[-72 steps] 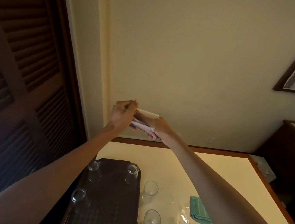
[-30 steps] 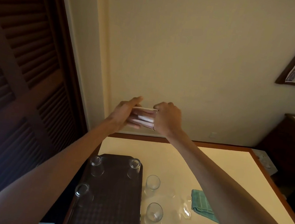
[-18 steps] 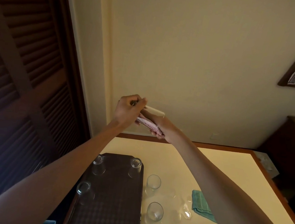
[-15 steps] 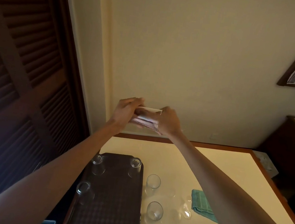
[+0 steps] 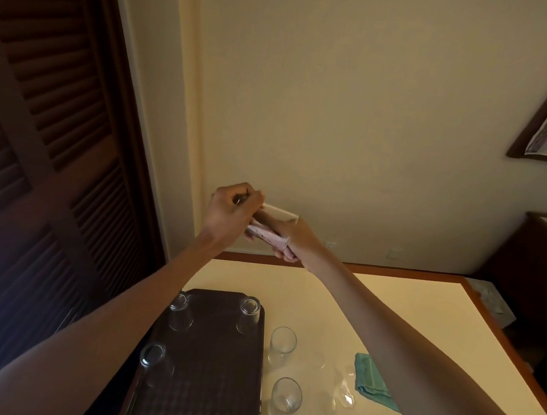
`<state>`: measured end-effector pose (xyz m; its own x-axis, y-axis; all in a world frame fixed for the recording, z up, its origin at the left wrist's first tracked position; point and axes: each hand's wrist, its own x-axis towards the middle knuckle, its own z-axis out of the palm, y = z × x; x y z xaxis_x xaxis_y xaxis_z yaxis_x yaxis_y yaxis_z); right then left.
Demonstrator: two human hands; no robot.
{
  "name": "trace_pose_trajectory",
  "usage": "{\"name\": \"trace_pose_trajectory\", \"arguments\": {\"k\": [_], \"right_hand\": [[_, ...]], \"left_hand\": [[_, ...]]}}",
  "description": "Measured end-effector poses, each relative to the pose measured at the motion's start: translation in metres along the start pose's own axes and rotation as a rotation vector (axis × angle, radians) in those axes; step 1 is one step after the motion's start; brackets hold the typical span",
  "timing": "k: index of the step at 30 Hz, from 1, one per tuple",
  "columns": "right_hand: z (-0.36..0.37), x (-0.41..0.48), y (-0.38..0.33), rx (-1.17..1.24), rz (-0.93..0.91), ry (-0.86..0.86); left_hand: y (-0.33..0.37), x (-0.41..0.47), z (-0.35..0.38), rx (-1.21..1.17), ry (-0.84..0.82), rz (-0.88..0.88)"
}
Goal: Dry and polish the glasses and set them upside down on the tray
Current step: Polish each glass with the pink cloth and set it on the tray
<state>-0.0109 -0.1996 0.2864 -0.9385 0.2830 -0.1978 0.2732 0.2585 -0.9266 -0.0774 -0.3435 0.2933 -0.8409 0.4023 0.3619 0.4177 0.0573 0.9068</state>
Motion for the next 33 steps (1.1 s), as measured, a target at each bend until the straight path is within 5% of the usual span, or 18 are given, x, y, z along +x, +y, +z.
{"name": "trace_pose_trajectory", "arguments": {"k": [5, 9, 11, 14, 16, 18, 21, 24, 28, 33], "right_hand": [[-0.015, -0.010, -0.019, -1.148, -0.690, 0.665], [-0.017, 0.004, -0.002, -1.002, -0.761, 0.653], [-0.014, 0.010, 0.008, -0.772, -0.551, 0.517], [-0.002, -0.002, 0.000, -0.072, -0.068, 0.124], [-0.001, -0.005, -0.009, 0.012, 0.080, -0.022], [-0.005, -0.006, -0.015, -0.232, -0.035, 0.094], [-0.015, -0.018, -0.027, -0.961, -0.330, 0.443], [-0.016, -0.027, -0.037, -1.198, -0.492, 0.481], [-0.017, -0.012, -0.019, -0.897, -0.278, 0.424], [-0.007, -0.004, -0.011, 0.095, 0.241, -0.085]], "left_hand": [[-0.001, 0.004, 0.002, -0.244, -0.115, -0.339], [0.000, 0.004, 0.003, -0.151, -0.086, -0.291], [-0.002, 0.006, 0.004, -0.025, -0.023, -0.169], [0.000, 0.006, 0.006, 0.065, 0.030, -0.010], [0.000, 0.006, 0.005, 0.024, 0.044, 0.017], [0.000, 0.005, 0.004, -0.078, 0.024, -0.050], [0.002, 0.007, 0.004, -0.306, -0.086, -0.364], [0.005, 0.008, 0.005, -0.325, -0.163, -0.552], [0.008, 0.006, 0.005, -0.209, -0.094, -0.412], [0.000, 0.006, 0.005, -0.091, 0.007, -0.157]]}}
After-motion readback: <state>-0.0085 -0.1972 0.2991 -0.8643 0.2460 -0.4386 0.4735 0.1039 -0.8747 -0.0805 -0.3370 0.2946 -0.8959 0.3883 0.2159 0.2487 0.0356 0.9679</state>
